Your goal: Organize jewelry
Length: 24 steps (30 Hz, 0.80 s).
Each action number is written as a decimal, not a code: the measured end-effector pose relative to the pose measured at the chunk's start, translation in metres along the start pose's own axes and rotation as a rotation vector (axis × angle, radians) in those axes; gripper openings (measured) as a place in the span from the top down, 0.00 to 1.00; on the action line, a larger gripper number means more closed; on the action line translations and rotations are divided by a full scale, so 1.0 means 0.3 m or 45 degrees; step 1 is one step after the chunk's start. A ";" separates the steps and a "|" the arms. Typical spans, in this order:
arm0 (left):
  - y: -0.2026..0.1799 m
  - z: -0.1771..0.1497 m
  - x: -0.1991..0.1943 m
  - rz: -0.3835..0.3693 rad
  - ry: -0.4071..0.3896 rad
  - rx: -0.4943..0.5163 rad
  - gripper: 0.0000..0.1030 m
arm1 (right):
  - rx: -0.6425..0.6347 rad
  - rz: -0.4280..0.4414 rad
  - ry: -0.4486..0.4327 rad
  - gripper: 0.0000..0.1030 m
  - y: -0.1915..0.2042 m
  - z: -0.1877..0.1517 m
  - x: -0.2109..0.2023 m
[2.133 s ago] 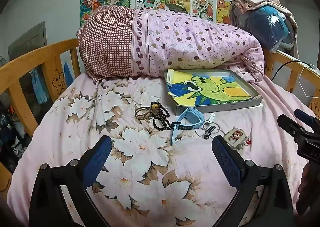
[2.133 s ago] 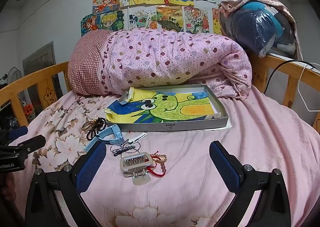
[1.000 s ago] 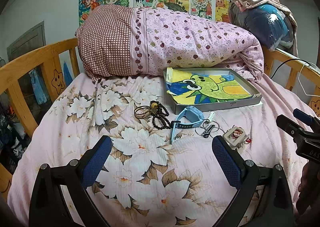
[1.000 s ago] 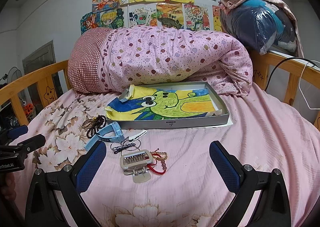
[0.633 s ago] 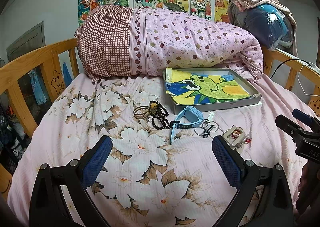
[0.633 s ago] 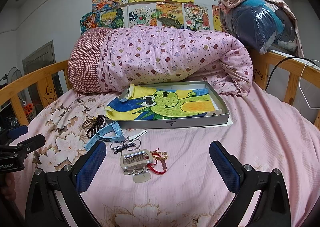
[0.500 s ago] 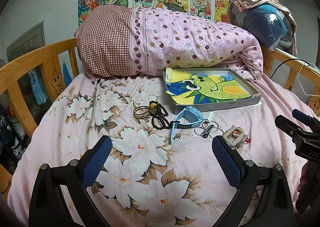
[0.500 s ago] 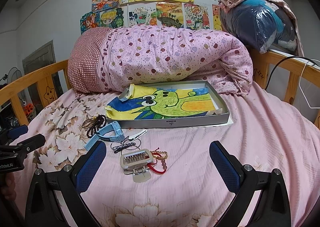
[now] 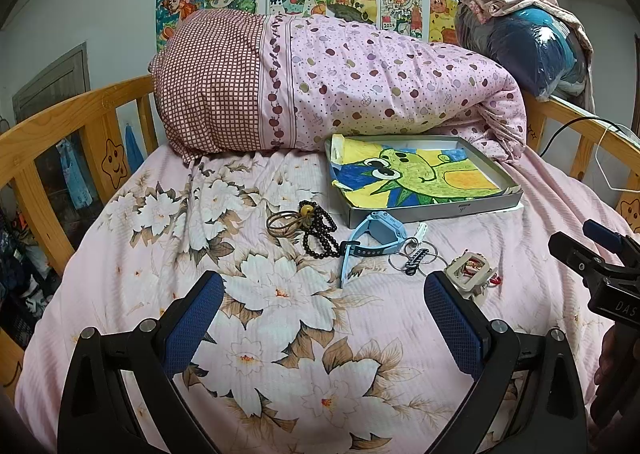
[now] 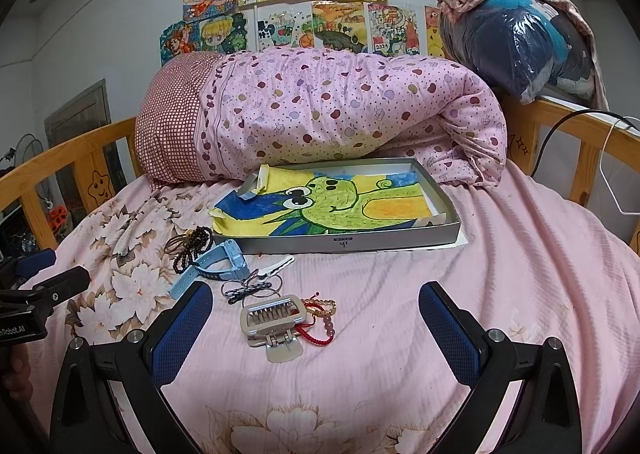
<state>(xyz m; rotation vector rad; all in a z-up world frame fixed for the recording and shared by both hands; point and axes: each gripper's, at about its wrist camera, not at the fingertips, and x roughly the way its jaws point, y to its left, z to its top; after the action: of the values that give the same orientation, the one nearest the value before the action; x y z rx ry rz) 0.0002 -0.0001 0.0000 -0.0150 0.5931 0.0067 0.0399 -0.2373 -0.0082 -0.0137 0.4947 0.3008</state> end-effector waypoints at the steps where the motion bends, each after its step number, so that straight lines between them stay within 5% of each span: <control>1: 0.000 0.000 0.000 0.000 0.000 0.000 0.05 | 0.000 0.000 0.001 0.00 0.000 0.000 0.000; 24: -0.023 -0.013 0.007 -0.001 0.003 -0.001 0.05 | 0.004 0.001 0.012 0.00 0.005 -0.010 0.017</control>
<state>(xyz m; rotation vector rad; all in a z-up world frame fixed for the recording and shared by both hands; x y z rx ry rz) -0.0002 -0.0072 -0.0043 -0.0158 0.5951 0.0057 0.0422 -0.2346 -0.0131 -0.0118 0.5043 0.3012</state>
